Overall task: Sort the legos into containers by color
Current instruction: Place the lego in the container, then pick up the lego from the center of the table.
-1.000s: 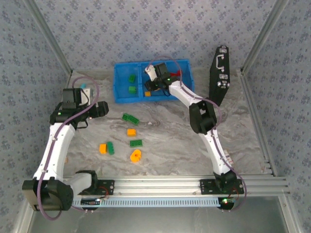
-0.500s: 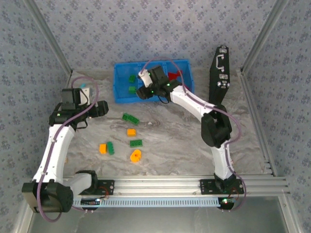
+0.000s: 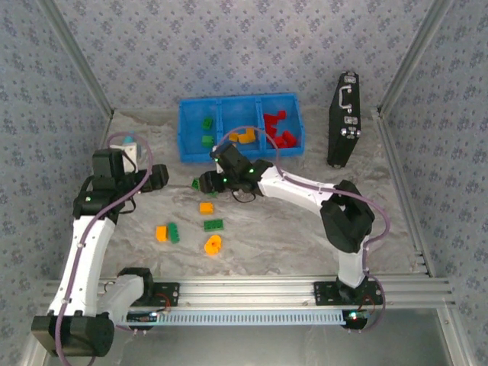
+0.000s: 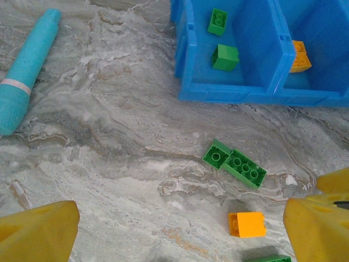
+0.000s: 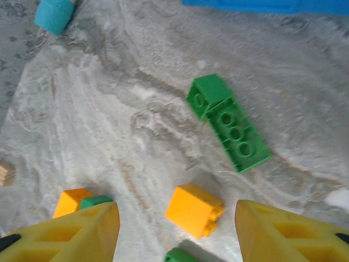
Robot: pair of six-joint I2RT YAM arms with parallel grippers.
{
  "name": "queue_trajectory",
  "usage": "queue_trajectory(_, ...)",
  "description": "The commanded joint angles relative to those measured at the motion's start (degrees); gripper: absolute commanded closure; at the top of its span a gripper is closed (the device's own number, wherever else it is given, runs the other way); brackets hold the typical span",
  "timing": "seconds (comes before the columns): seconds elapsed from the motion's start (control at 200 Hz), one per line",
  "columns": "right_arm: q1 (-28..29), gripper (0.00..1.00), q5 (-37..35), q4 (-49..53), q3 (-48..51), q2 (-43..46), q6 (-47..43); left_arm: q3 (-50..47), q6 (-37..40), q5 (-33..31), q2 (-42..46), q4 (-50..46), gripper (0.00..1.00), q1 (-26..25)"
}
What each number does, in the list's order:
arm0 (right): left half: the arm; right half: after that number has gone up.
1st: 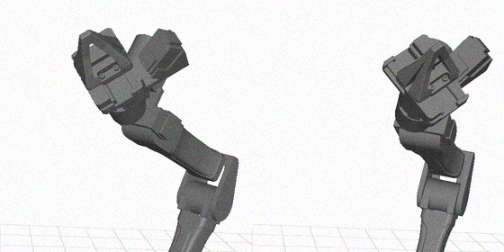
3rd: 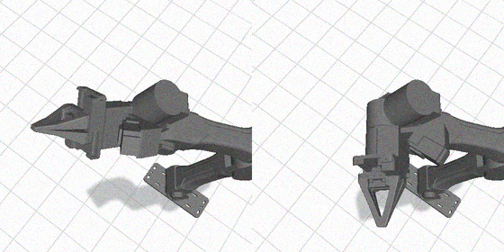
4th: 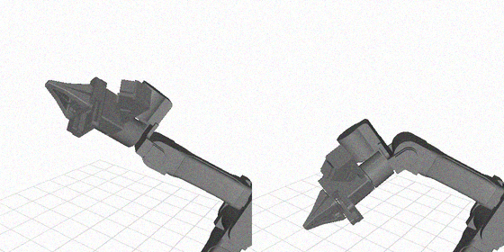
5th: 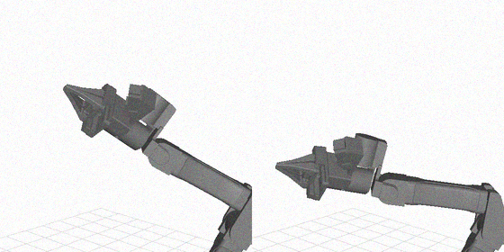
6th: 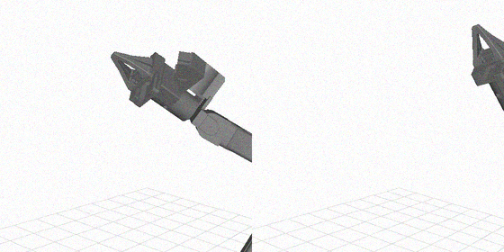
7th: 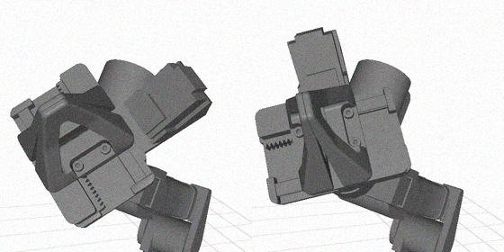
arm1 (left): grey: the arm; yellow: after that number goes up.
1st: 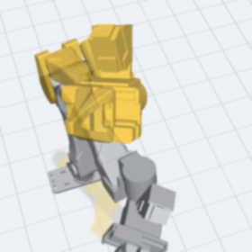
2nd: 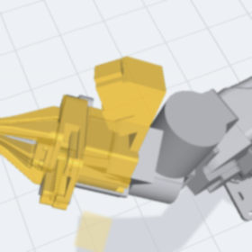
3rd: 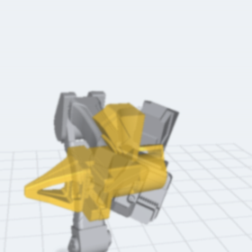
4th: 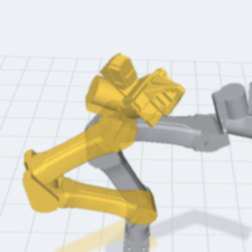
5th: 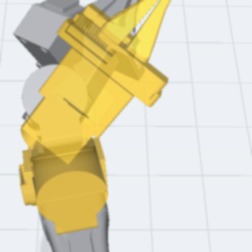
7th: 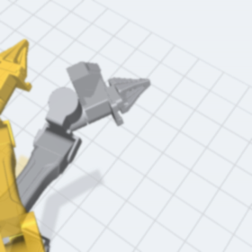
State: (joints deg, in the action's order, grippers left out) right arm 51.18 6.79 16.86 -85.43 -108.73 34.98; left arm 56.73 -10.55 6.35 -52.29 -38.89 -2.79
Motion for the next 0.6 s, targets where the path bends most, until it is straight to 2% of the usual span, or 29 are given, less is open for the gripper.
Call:
queue_trajectory(0.0, 1.1, 0.38, 1.8, -0.1, -0.1, -3.7, 6.5, -0.6, 0.7, -1.0, 2.4, 1.5, 0.03, -0.8)
queue_trajectory(0.295, 3.2, 0.31, 0.5, 6.4, -6.2, -10.3, 5.6, -1.4, 1.7, -2.8, 7.0, 1.1, 0.01, -2.0)
queue_trajectory(0.595, 4.2, 0.25, -2.5, 17.3, -15.5, -16.3, 1.7, -3.4, 2.8, -5.0, 11.0, 1.6, 0.0, -3.5)
